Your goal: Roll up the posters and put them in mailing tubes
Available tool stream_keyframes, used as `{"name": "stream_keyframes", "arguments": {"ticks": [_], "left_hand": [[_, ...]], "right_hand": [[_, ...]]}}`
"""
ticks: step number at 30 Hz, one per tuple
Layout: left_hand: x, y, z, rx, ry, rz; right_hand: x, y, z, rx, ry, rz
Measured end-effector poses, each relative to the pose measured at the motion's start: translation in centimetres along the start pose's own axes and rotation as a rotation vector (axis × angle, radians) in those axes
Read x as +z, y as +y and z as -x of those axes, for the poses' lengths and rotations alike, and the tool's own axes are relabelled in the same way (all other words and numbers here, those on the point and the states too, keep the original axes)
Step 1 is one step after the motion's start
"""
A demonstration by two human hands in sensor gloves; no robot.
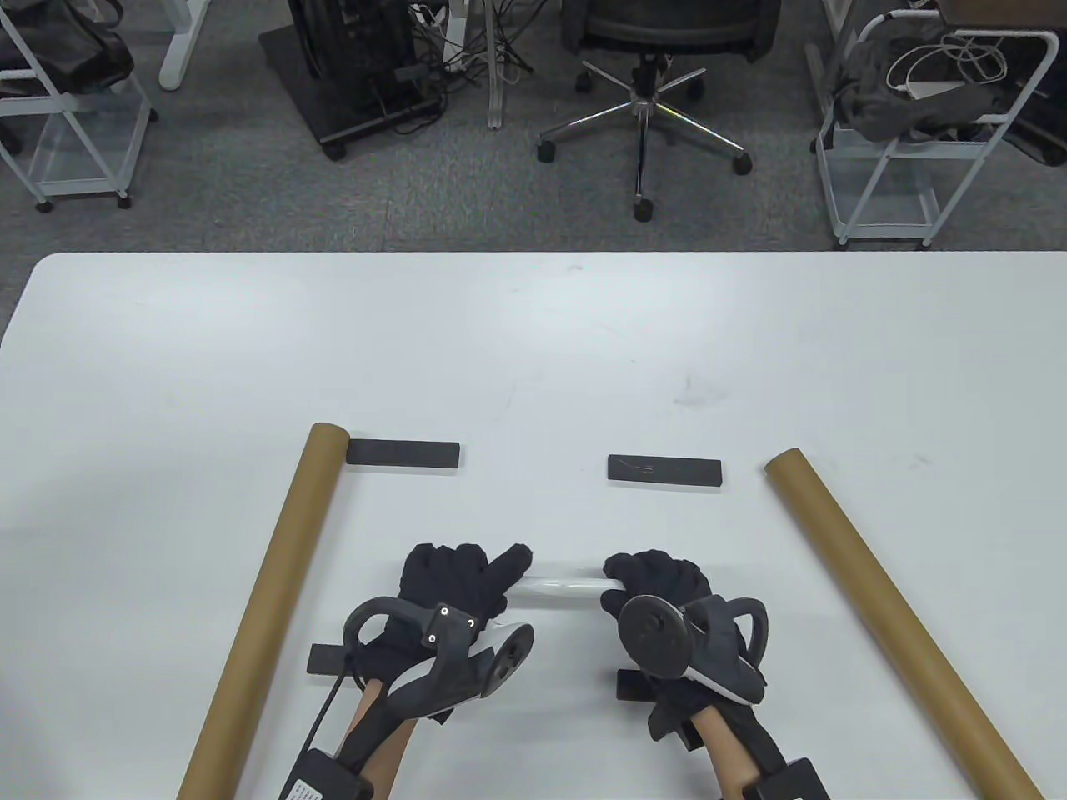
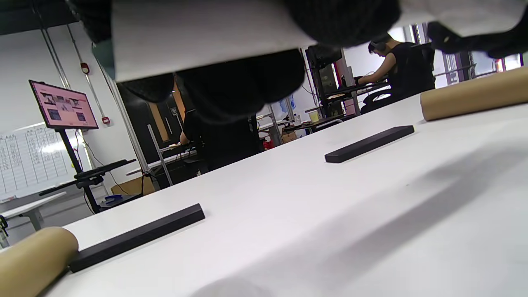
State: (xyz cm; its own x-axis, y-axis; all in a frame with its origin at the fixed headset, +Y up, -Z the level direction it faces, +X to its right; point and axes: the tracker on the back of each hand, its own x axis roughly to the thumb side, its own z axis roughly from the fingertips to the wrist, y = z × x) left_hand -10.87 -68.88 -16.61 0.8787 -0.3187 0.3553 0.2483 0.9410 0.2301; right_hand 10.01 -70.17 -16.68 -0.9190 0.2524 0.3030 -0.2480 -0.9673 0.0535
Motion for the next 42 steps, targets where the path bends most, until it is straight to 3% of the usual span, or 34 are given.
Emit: {"name": "stream_keyframes", "arguments": {"ticks": [4,8,14,28,32,42], "left_hand": [[0.01,-0.04,0.24,-0.001,0.008,-0.021],[0.01,-0.23,0.24,0.047,0.010,-0.008],[0.13,0.18,-0.08,-0.020,0.010,-0.044],[-0.10,-0.28,0.06,0.050,-0.011,0.014],[0.06,0.02,0.25,0.040,-0.006,-0.033],[0.06,0.19,-0.11,0.021,0.006,-0.054]], "right_hand": [[0.03,0.02,-0.15,-0.013,0.000,-0.020],[-0.06,0.14,-0.38,0.087,0.026,0.002],[-0.04,0.19,-0.21,0.104,0.027,0.015],[0.01,0.07,-0.57,0.132,0.010,0.015],[-0.06,0.36,-0.50,0.059,0.007,-0.024],[-0.05,0.25,-0.69,0.046,-0.014,0.004]]}}
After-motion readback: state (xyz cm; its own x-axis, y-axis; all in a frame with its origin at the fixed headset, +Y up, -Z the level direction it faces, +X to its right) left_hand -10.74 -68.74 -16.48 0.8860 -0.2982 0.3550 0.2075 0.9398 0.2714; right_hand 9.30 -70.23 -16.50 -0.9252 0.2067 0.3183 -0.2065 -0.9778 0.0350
